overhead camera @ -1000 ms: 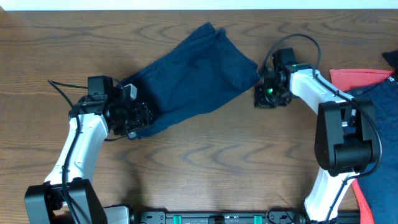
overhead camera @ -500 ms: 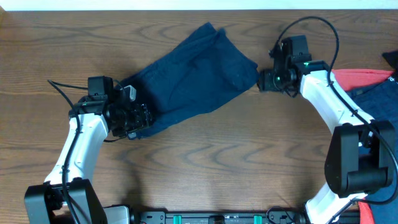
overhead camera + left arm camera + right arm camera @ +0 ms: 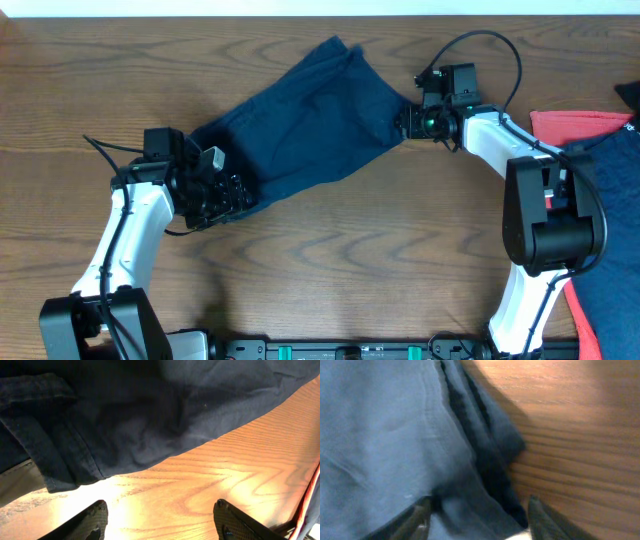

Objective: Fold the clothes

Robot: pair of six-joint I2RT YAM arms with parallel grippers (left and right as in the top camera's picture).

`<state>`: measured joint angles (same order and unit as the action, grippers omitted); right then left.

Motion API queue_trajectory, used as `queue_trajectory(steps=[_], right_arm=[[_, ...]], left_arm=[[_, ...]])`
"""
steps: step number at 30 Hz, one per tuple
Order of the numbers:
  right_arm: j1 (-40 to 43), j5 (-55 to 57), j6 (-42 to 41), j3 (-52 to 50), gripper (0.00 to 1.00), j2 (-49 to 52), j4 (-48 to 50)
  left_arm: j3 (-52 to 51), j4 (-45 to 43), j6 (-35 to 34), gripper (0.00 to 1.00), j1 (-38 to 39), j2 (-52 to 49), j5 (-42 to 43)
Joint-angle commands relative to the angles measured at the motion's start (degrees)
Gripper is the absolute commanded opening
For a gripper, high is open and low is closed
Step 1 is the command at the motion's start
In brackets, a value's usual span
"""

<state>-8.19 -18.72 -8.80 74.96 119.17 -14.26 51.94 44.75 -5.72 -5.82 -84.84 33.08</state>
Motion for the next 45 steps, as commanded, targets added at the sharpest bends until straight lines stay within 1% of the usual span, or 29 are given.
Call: queue_trajectory(steps=[1,2,3,7,11,13,15,17,18,20,22,23,25,26,27,28,29,30,31,33,34,36,37,38,39,40,42,45], right_arm=[[-0.50,-6.60,-0.57,0.00,0.14,0.37,-1.44],[-0.33,-7.26,-0.57,0.00,0.03,0.13,-2.67],[-0.11,-7.50,-0.59,0.00,0.01,-0.22,-4.31],[0.61,-5.03,-0.59,0.00,0.01,-3.72,-15.26],[0.87,5.01,-0.61,0.00,0.01,-9.81,-29.42],[0.72,9.66,-2.45,0.00,0.01,-13.31,-38.36],[0.42,11.91,-3.56,0.00,0.01,-15.52,-44.76],[0.17,12.98,-3.58,0.00,0.02,-16.79,-49.07],[0.17,12.98,-3.58,0.00,0.07,-17.09,-50.56],[0.31,12.98,-3.58,0.00,0.24,-17.29,-52.37],[0.76,12.98,-3.65,0.00,0.42,-17.29,-52.85],[1.20,13.20,-4.20,0.00,0.49,-17.29,-52.85],[2.21,13.97,-5.38,0.00,0.59,-17.29,-52.78],[2.73,14.08,-5.33,0.00,0.59,-17.29,-52.57],[3.34,13.92,-5.29,0.00,0.53,-17.29,-52.02],[3.85,13.27,-4.72,0.00,0.42,-17.29,-51.21],[4.22,11.58,-2.73,0.00,0.33,-17.29,-50.07],[4.31,8.98,-0.26,0.00,0.30,-17.29,-48.78],[4.24,5.86,1.75,-0.04,0.26,-17.27,-47.56],[3.65,-0.13,2.84,-0.31,0.19,-17.27,-44.87],[3.06,-3.06,2.91,-0.72,0.15,-17.27,-43.04],[1.42,-6.43,2.84,-2.05,0.03,-17.22,-39.21],[0.37,-7.50,2.12,-3.10,0.01,-17.18,-37.20],[-0.72,-7.93,0.81,-4.24,0.01,-17.16,-35.36],[-2.16,-7.74,-0.61,-5.75,0.01,-16.98,-33.16],[-3.43,-6.60,-1.25,-7.08,0.01,-16.85,-31.69],[-5.57,-1.03,-5.03,-9.81,0.01,-16.35,-29.97],[-6.69,9.66,-12.11,-13.81,0.01,-15.21,-28.39]], left_arm=[[-0.44,0.20,0.79,0.70,0.07,1.05,0.98],[-0.44,0.17,0.79,0.70,0.07,1.11,0.98],[-0.44,0.17,0.79,0.70,0.07,1.14,0.98],[-0.44,0.11,0.83,0.70,0.07,1.14,0.79],[-0.44,-0.48,1.22,0.70,0.07,1.14,0.76],[-0.44,-0.94,1.22,0.70,0.07,1.14,0.76],[-0.44,-1.40,1.27,0.70,0.07,1.14,0.59],[-0.46,-1.97,1.29,0.70,0.09,1.11,-1.77],[-0.46,-2.19,1.29,0.70,0.07,1.09,-3.43],[-0.46,-2.93,1.25,0.70,0.07,0.85,-5.97],[-0.46,-3.72,1.07,0.70,0.20,0.37,-5.90],[-0.46,-3.80,0.96,0.70,0.52,0.09,-5.46],[-0.52,-3.80,0.94,0.69,1.62,-0.57,-5.05],[-0.59,-3.82,0.96,0.69,2.38,-0.85,-5.07],[-0.79,-4.09,0.98,0.69,3.26,-1.05,-5.11],[-1.09,-4.70,0.98,0.69,4.15,-1.22,-5.31],[-1.36,-5.49,0.98,0.69,5.07,-1.36,-5.75],[-1.57,-6.36,0.98,0.69,5.90,-1.66,-6.71],[-1.75,-7.19,0.98,0.67,6.69,-1.92,-8.24],[-1.92,-8.28,0.96,0.54,7.76,-2.71,-11.80],[-1.92,-8.68,1.01,0.41,8.24,-3.32,-13.64],[-1.95,-9.09,0.98,0.26,8.79,-4.66,-16.35],[-1.95,-9.29,0.98,0.20,8.85,-5.27,-17.03],[-1.97,-9.38,1.01,0.19,8.87,-6.01,-17.35],[-1.97,-9.55,1.01,0.12,8.87,-6.95,-17.35],[-1.97,-9.73,1.01,0.11,8.87,-7.80,-17.33],[-1.99,-10.21,1.03,0.11,8.87,-9.79,-17.35],[-1.99,-10.80,1.22,0.10,8.85,-13.05,-17.88]])
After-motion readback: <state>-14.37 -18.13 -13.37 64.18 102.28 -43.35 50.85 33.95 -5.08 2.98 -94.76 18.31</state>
